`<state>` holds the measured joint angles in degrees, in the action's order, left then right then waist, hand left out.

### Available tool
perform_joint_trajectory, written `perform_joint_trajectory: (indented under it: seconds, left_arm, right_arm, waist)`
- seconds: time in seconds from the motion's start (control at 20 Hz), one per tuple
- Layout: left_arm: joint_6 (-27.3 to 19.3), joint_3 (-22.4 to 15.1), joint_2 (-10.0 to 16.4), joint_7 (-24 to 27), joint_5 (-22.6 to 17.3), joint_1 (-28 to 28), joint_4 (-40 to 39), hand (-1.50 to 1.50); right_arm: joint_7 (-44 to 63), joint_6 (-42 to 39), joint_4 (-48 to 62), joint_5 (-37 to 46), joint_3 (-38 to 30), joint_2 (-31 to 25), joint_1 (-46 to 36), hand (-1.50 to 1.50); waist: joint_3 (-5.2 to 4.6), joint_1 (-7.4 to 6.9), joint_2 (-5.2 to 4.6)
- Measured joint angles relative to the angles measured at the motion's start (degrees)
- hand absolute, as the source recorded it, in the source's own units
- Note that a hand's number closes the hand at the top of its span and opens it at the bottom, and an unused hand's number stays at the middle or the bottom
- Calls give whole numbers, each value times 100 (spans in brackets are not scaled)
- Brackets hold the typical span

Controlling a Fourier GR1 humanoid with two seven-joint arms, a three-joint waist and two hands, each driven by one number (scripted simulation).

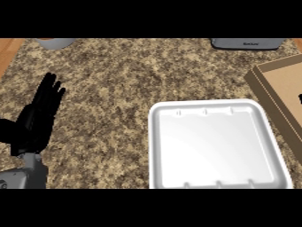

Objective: Pick the cupcake from the tray and place it in the cardboard box

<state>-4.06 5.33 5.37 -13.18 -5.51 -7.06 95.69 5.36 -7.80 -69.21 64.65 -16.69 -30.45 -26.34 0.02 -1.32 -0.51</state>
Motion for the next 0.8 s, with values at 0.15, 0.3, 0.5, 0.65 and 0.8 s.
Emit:
perform_joint_trajectory:
  seconds: [0.15, 0.3, 0.5, 0.65, 0.8]
  left_arm:
    - [72, 58, 56, 17, -60, -69, -104, 0]
    - [38, 54, 32, 4, -45, -53, -94, 0]
    - [31, 30, -5, 49, -32, -28, -109, 0]
    - [17, 29, -2, 39, -16, -41, -111, 0]
    - [-40, 17, -11, -18, 28, -88, -120, 0]
  right_arm:
    - [-109, -200, 830, 47, 12, -150, -261, -150]
    - [-476, 171, 1631, -89, -154, -170, -528, -150]
    - [-1110, 952, 1968, -463, -513, -125, -691, -150]
    - [-1590, 1426, 1930, -938, -870, -34, -894, -150]
    - [-1922, 1527, 1923, -1514, -1246, 34, -1094, -150]
  waist:
    - [2, -2, 0]
    - [4, 5, 8]
    - [10, 22, 15]
    - [14, 38, 21]
    - [10, 71, 34]
